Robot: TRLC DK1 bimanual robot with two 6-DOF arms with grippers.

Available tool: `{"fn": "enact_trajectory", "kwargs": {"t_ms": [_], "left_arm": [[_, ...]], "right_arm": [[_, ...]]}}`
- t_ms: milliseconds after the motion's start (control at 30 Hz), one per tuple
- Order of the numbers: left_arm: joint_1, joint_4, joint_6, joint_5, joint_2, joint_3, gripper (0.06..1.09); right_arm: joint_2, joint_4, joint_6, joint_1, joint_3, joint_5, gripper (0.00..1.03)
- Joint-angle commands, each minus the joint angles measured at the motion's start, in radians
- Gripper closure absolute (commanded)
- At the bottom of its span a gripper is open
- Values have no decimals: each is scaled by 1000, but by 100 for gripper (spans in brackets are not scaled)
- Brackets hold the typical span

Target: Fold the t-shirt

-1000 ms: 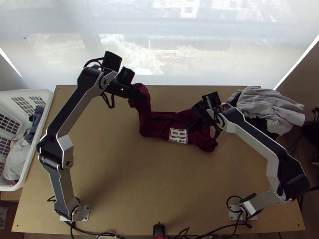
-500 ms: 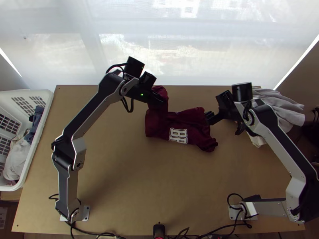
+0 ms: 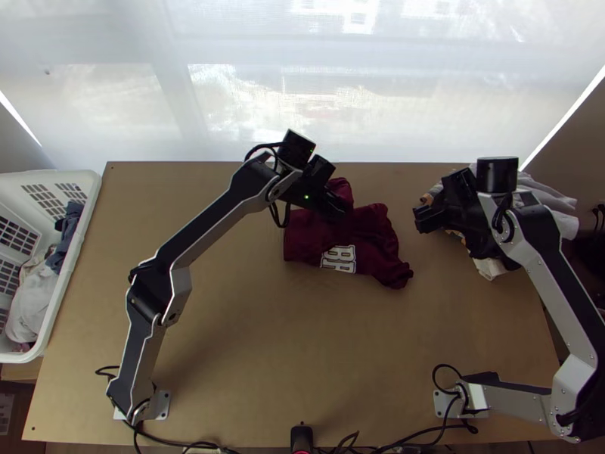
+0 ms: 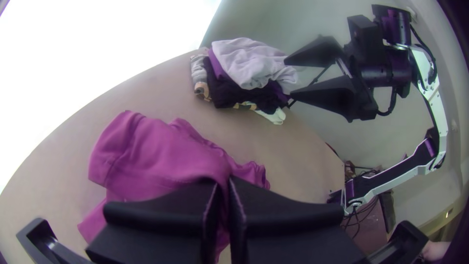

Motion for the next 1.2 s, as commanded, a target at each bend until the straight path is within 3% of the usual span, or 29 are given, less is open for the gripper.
{"fn": "enact_trajectory", "kwargs": {"t_ms": [0,767,800,933,967,1167], "left_arm": [[-55,87,-26,1,50,3,105],[-95,259,-58,-29,238,40,105],[-98,266,-64,-29,244,42,96],[-111,263,-64,-29,231,42,19],[-111,257,-66,-29,214,40,10],[-15,101,-52,-28,65,6,10]], "right_arm": [[-31,-2,13,-12,-17,0,5],[-63,-16,10,-20,-59,5,5],[-63,-16,10,-20,-59,4,5],[-60,-7,10,-18,-69,4,5],[-58,-2,10,-18,-77,4,5],[-34,24,-16,15,-106,5,5]]}}
